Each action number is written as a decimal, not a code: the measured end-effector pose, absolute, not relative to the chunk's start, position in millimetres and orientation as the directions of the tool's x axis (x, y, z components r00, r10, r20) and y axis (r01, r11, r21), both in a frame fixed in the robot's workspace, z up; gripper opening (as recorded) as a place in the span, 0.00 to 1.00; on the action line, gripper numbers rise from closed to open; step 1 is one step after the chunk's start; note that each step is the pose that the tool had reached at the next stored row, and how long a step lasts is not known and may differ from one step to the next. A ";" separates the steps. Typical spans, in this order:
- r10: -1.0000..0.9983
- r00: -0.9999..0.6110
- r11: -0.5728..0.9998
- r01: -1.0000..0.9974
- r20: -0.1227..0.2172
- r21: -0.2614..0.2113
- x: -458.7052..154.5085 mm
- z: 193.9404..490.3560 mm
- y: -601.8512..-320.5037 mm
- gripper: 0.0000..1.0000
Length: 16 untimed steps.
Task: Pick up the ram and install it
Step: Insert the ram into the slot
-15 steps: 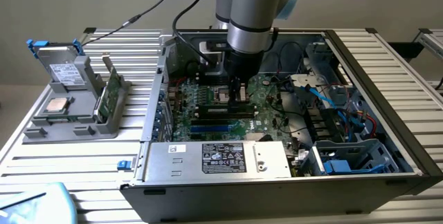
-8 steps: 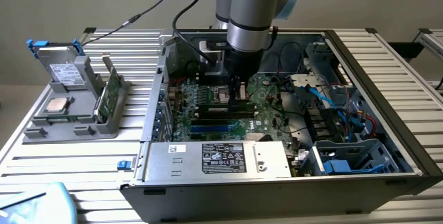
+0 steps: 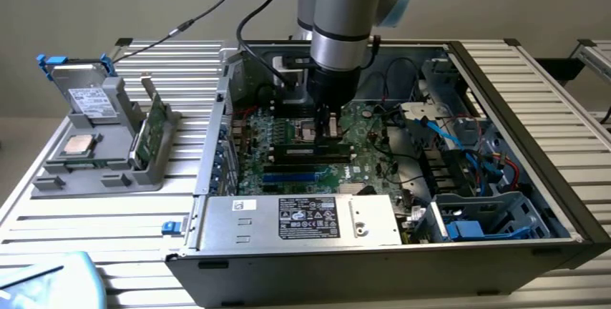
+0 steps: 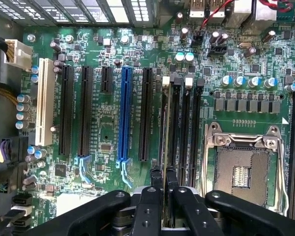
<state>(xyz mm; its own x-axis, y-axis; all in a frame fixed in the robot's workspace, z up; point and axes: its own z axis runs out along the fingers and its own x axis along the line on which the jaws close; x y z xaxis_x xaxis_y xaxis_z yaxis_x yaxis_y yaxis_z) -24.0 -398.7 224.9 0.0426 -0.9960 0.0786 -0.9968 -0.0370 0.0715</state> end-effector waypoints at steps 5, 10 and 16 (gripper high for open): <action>-0.996 0.042 -0.037 -0.997 0.084 0.065 -24.2 224.9 -397.3 0.15; -0.995 0.042 -0.036 -0.997 0.093 0.065 -24.7 224.0 -396.8 0.15; -0.995 0.042 -0.036 -0.997 0.095 0.065 -25.0 223.1 -396.2 0.15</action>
